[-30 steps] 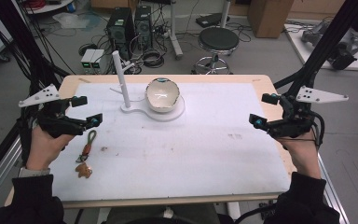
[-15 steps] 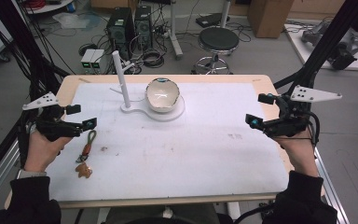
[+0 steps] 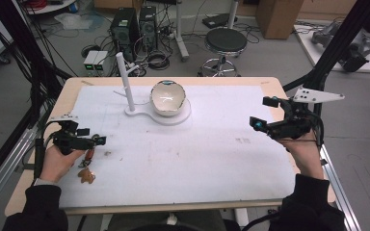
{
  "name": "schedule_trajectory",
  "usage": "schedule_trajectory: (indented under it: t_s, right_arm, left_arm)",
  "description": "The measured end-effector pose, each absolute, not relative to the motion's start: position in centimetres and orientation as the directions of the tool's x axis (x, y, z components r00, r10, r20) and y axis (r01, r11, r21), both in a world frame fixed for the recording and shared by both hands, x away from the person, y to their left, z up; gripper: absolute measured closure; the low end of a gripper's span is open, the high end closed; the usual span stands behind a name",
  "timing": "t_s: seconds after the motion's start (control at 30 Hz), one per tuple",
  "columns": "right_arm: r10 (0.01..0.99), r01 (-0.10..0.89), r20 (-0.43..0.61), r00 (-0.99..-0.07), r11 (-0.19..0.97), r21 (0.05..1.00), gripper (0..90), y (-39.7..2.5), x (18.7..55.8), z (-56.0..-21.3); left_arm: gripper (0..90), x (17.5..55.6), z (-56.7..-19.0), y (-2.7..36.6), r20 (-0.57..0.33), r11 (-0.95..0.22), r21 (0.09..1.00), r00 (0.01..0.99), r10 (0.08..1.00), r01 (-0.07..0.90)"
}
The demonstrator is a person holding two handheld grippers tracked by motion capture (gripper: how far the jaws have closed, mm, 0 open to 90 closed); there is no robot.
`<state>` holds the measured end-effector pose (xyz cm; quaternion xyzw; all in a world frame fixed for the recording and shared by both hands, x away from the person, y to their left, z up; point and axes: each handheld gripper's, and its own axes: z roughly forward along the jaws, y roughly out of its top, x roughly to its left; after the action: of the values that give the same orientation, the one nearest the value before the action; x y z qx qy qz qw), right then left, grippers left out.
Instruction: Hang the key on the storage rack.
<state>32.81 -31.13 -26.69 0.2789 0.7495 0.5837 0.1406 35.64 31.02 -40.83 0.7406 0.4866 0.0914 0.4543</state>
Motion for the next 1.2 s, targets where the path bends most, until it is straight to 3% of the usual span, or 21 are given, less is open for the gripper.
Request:
schedule_trajectory:
  t_s: [0.6,1.07,1.17,1.2]
  right_arm:
    - [0.562,0.261,0.103,-0.821,0.208,0.943,1.2,-30.0,33.1,-27.2]
    - [0.562,0.278,0.106,-0.82,0.229,0.933,1.2,-29.7,33.2,-27.6]
    - [0.564,0.279,0.104,-0.819,0.233,0.932,1.2,-29.7,33.2,-27.7]
    - [0.563,0.28,0.104,-0.82,0.235,0.931,1.2,-29.7,33.2,-27.7]
  left_arm:
    - [1.8,37.3,-43.0,31.2,-0.353,-0.099,0.708,0.472,0.808,0.699]
    - [1.8,37.8,-43.6,30.8,-0.334,-0.114,0.706,0.471,0.817,0.698]
    - [5.5,37.9,-43.6,30.9,-0.338,-0.11,0.706,0.469,0.816,0.7]
    - [11.2,37.9,-43.6,30.9,-0.33,-0.112,0.707,0.465,0.822,0.699]
